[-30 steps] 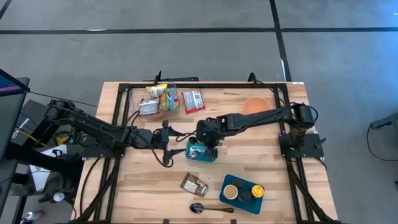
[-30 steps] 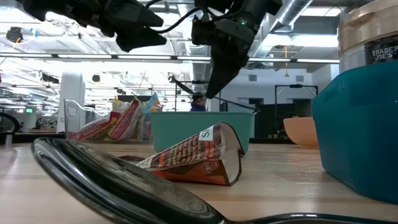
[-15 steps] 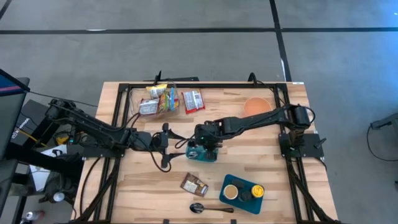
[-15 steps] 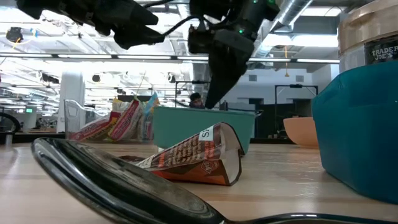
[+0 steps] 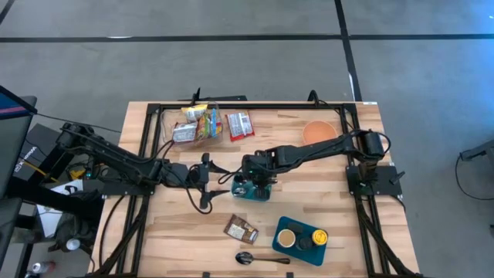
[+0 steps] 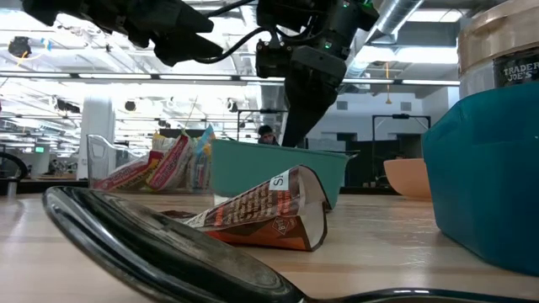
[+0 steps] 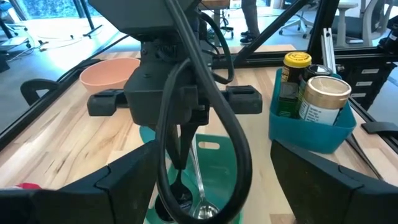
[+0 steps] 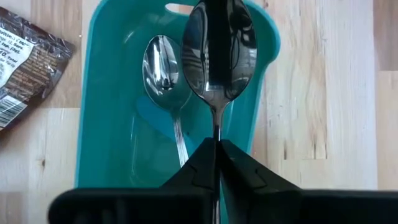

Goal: Pick & Place Food Item
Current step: Put the top black tablespoon into the green bin, then put the orange seasoning pack into the blue bin

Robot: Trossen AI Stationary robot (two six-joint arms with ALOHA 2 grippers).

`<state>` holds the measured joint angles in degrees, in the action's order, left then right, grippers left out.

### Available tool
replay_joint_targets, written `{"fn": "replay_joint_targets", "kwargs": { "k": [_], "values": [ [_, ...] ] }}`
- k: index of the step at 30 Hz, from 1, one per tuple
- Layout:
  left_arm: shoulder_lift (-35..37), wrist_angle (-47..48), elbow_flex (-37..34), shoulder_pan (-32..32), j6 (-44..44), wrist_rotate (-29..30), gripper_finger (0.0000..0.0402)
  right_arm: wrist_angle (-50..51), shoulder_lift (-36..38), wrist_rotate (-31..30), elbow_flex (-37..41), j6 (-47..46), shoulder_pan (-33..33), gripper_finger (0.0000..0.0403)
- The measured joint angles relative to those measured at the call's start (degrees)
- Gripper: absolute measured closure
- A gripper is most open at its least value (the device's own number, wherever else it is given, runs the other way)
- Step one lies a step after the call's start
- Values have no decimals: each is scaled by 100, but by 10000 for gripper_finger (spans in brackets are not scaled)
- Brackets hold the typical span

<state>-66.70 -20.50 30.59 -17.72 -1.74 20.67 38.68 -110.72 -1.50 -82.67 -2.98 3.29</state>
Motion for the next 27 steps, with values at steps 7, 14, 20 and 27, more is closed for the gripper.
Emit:
{"fn": "replay_joint_targets", "kwargs": {
  "k": [7, 14, 20, 27],
  "values": [
    [0, 116, 0, 0, -10, 2, 101, 8, 0, 0, 0, 0, 0, 385],
    [0, 357, 0, 0, -20, 4, 101, 9, 3, 0, 0, -1, 0, 377],
    [0, 642, 0, 0, -22, 4, 101, 11, 6, 0, 0, 0, 0, 374],
    [0, 708, 0, 0, -22, 4, 101, 11, 7, 0, 0, -2, -2, 373]
  ]
}}
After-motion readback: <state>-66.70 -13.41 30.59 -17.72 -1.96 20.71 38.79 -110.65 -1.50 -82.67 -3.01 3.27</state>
